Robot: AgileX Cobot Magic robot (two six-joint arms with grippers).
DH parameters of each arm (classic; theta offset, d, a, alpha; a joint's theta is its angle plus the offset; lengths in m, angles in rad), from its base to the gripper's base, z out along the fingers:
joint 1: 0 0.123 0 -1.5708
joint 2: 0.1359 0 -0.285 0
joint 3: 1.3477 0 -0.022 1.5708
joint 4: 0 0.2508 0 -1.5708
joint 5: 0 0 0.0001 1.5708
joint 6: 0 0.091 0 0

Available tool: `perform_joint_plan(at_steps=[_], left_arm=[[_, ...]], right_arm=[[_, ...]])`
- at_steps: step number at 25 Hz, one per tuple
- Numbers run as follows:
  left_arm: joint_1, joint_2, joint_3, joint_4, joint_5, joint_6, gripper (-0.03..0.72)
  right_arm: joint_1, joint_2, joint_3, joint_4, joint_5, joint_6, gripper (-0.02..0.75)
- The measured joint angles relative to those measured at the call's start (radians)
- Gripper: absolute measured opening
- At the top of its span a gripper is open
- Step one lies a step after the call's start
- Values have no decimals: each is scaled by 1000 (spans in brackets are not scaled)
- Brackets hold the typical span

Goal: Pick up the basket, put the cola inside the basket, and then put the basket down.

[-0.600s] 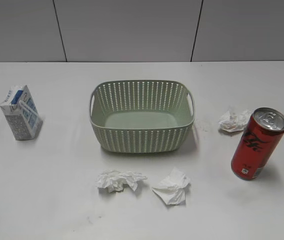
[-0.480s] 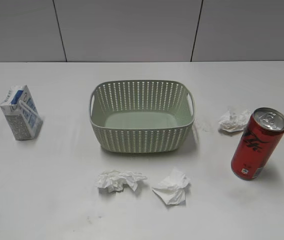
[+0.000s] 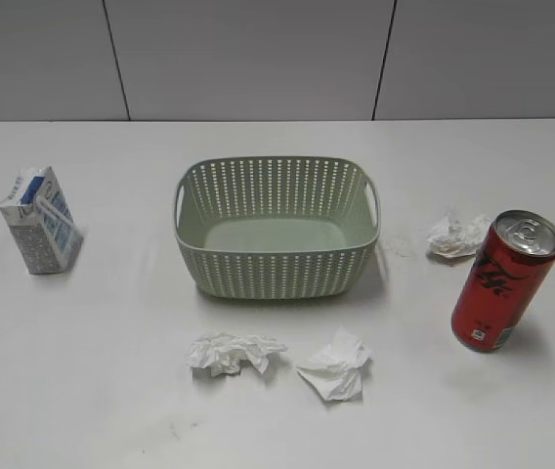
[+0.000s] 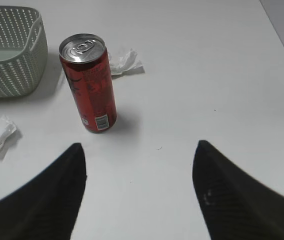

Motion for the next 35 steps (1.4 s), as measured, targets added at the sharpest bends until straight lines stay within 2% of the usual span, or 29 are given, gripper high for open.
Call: perform_joint_plan(at_steps=[5, 15, 21, 26, 35], left_arm=[[0, 69, -32, 0, -16, 0, 580], [-8, 428, -170, -1, -106, 0, 579], [-124, 638, -244, 2, -163, 0, 579], [-220, 843, -359, 10, -172, 0, 579], [-250, 1270, -690, -54, -140, 0, 574]], right_arm=[[0, 0, 0, 0, 0, 0, 521], [0, 0, 0, 0, 0, 0, 521], [0, 0, 0, 0, 0, 0, 521], [0, 0, 0, 0, 0, 0, 521], [1, 0, 0, 0, 0, 0, 521]])
